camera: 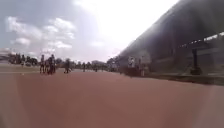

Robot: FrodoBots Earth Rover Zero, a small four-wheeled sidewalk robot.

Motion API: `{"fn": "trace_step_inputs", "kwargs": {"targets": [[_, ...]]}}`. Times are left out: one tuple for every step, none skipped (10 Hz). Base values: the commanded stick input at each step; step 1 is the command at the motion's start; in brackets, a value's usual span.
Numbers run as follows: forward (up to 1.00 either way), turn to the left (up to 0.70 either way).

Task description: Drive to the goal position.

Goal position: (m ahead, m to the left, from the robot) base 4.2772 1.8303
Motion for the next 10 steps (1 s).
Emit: {"fn": "trace_step_inputs", "kwargs": {"targets": [[0.70,0.00],[0.70,0.00],[0.70,0.00],[0.70,0.00],[0.70,0.00],[0.70,0.00],[0.70,0.00],[0.70,0.00],[0.70,0.00],[0.70,0.00]]}}
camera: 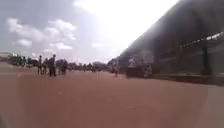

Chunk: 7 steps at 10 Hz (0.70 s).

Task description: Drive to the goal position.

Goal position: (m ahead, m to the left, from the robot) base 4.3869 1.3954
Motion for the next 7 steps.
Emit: {"fn": "trace_step_inputs", "kwargs": {"targets": [[0.70,0.00],[0.70,0.00],[0.70,0.00],[0.70,0.00],[0.70,0.00],[0.70,0.00],[0.70,0.00]]}}
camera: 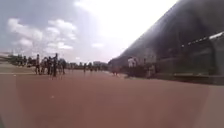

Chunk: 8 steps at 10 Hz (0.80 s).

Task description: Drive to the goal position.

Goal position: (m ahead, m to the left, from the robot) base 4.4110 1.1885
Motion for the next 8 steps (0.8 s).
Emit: {"fn": "trace_step_inputs", "kwargs": {"targets": [[0.70,0.00],[0.70,0.00],[0.70,0.00],[0.70,0.00],[0.70,0.00],[0.70,0.00],[0.70,0.00],[0.70,0.00]]}}
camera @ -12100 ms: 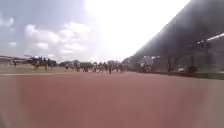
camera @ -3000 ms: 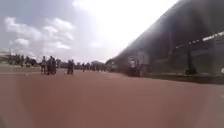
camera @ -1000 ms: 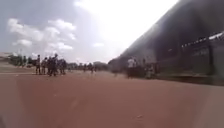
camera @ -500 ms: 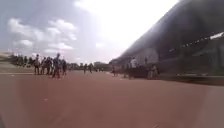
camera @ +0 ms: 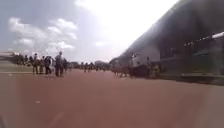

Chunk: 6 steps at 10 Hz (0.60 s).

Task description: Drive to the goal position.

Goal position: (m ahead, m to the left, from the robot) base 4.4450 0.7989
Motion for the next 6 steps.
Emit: {"fn": "trace_step_inputs", "kwargs": {"targets": [[0.70,0.00],[0.70,0.00],[0.70,0.00],[0.70,0.00],[0.70,0.00],[0.70,0.00]]}}
